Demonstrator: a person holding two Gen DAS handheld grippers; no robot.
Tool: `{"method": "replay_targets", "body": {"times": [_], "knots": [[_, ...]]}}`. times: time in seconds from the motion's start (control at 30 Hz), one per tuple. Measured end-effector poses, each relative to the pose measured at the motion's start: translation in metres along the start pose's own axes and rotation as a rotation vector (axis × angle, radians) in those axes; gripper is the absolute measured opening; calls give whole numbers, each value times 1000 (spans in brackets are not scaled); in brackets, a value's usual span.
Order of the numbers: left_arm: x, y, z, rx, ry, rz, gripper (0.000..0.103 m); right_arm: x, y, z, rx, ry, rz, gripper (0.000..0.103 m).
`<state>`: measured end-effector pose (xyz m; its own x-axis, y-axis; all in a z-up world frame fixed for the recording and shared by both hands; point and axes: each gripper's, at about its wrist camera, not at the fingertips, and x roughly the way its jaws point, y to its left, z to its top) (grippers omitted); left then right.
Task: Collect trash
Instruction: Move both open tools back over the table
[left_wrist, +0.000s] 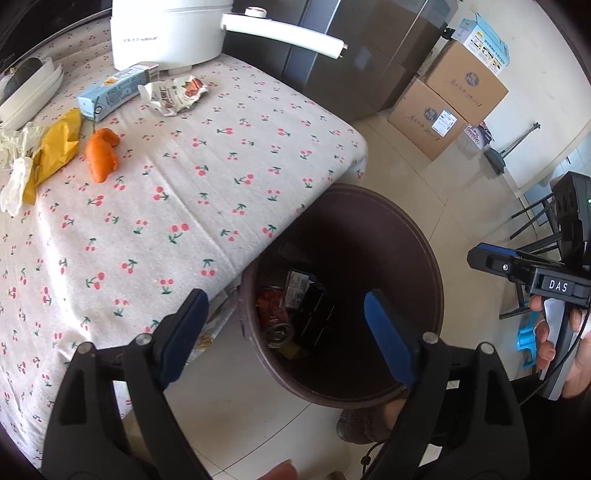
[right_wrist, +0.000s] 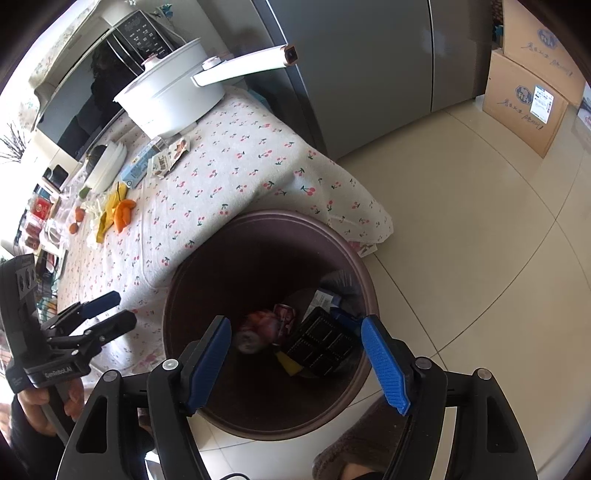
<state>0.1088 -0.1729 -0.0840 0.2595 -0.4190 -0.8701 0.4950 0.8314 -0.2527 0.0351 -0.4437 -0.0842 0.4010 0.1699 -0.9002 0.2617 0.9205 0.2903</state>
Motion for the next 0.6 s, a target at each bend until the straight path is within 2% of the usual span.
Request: {"method": "replay_targets", "body": {"times": [0.2, 0.6], "knots": [[-19, 25, -2, -39, -38, 59, 87, 1, 12, 8, -8, -6, 13, 75], [-56, 90, -5, -156, -100, 148, 87, 15, 62, 24, -73, 0, 20, 76]]}}
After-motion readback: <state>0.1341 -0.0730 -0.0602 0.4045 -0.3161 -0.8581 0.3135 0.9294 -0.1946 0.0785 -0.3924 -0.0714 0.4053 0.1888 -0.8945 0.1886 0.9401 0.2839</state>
